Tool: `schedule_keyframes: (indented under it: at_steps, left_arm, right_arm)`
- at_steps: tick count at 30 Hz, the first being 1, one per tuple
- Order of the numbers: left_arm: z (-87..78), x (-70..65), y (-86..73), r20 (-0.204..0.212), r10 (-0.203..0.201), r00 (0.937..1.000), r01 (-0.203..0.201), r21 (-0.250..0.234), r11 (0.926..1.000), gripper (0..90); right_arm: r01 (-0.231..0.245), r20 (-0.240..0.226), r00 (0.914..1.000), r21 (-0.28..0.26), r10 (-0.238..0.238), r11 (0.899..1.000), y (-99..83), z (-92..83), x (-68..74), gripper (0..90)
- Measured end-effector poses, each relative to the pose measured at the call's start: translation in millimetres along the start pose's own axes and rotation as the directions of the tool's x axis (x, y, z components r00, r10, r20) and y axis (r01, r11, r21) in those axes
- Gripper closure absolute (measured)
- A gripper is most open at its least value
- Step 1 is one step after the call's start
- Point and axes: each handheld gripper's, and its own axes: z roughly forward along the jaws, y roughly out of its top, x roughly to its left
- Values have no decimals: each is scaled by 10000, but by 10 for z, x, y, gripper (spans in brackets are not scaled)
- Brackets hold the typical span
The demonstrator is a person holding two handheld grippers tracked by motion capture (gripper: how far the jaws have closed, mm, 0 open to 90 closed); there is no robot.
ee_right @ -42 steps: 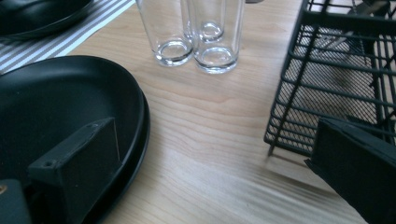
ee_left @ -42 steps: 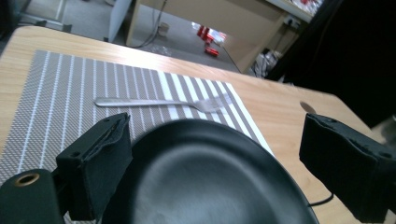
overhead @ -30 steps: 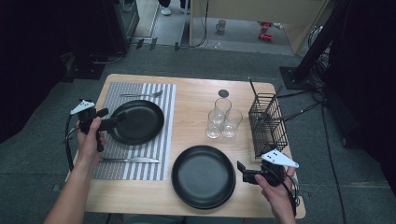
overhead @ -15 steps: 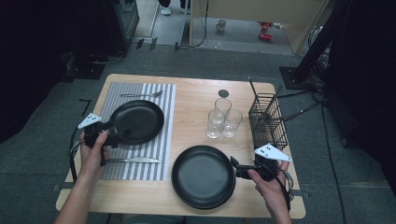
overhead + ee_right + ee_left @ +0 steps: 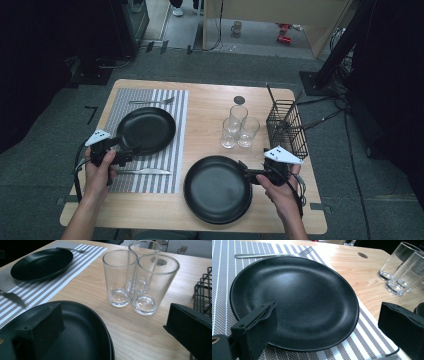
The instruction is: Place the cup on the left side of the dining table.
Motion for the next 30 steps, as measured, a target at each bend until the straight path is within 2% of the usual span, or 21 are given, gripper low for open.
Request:
schedule_keyframes:
  at_steps: [10,18,21,24,30]
  left_arm:
    - [-40,-30,-53,-30,140,9999,-140,30,9999,26]
    - [-50,-94,-134,72,358,9993,-360,217,9991,27]
    - [-52,-111,-160,-57,520,9986,-518,287,9982,27]
    - [-51,-109,-195,-17,482,9988,-481,369,9982,27]
    - [-4,-105,-263,36,456,9990,-458,632,9970,27]
  right_arm:
    - [270,-215,9994,-57,-271,9996,116,159,86,13]
    - [313,-634,9974,-245,-328,9992,223,258,148,18]
    - [397,-786,9960,-291,-419,9988,259,315,175,18]
    - [469,-842,9952,-375,-500,9982,294,381,207,71]
    - [426,-1020,9937,-392,-464,9983,358,485,205,79]
